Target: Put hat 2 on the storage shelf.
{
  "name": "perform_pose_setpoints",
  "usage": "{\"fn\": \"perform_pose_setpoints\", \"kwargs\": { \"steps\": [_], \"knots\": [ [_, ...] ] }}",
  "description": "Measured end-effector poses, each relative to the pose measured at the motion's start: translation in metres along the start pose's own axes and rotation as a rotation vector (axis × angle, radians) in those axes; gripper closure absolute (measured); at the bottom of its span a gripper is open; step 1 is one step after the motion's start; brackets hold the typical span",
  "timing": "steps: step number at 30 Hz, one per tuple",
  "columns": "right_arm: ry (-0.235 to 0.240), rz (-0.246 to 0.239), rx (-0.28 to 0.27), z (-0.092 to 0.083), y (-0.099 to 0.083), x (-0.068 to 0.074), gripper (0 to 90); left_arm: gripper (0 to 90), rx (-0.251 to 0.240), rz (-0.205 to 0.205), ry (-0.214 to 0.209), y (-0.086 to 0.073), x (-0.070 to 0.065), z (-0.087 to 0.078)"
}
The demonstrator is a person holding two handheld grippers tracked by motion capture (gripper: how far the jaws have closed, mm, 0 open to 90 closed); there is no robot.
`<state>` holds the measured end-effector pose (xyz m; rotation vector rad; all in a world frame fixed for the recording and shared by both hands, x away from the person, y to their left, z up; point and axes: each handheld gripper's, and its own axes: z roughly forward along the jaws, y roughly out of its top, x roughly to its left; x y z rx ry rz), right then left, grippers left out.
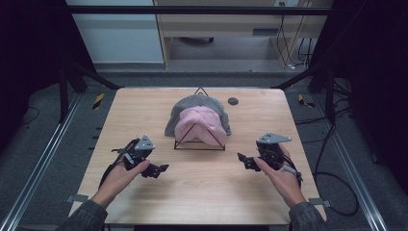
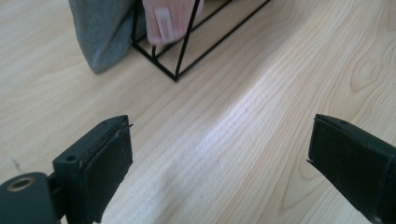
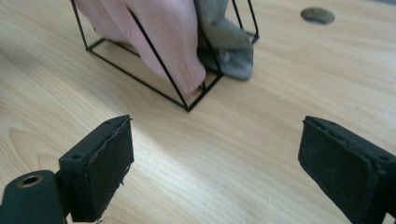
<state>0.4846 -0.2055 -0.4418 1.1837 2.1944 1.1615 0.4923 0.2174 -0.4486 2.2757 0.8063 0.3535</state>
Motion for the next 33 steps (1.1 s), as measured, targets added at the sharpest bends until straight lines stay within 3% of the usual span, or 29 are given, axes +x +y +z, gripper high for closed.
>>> {"fn": "perform_pose_setpoints", "kwargs": {
  "steps": [5, 12, 17, 20, 23, 27, 33],
  "knots": [
    [-0.008, 0.021, 0.037, 0.008, -0.016, -0.003, 11.0, 5.8, 0.040, -0.003, 0.020, -0.013, 0.004, 0.009],
    [-0.031, 0.064, 0.102, 0.020, -0.037, -0.013, 11.5, 5.7, 0.075, -0.054, 0.034, -0.032, 0.016, 0.019],
    [-0.058, 0.069, 0.150, 0.029, -0.045, -0.017, 11.2, 5.4, 0.091, -0.091, 0.046, -0.042, 0.022, 0.026],
    [-0.071, 0.075, 0.176, 0.036, -0.049, -0.017, 10.3, 3.9, 0.082, -0.089, 0.058, -0.044, 0.024, 0.027],
    [-0.105, 0.030, 0.162, 0.041, -0.051, -0.013, 8.4, 2.9, 0.067, -0.090, 0.073, -0.046, 0.026, 0.028],
    [-0.119, 0.030, 0.126, 0.046, -0.053, -0.014, 4.5, 0.0, 0.019, -0.095, 0.082, -0.052, 0.031, 0.029],
    [-0.187, 0.109, 0.134, 0.047, -0.052, -0.019, 1.3, 0.0, -0.022, -0.102, 0.094, -0.056, 0.033, 0.030]
  ]
}}
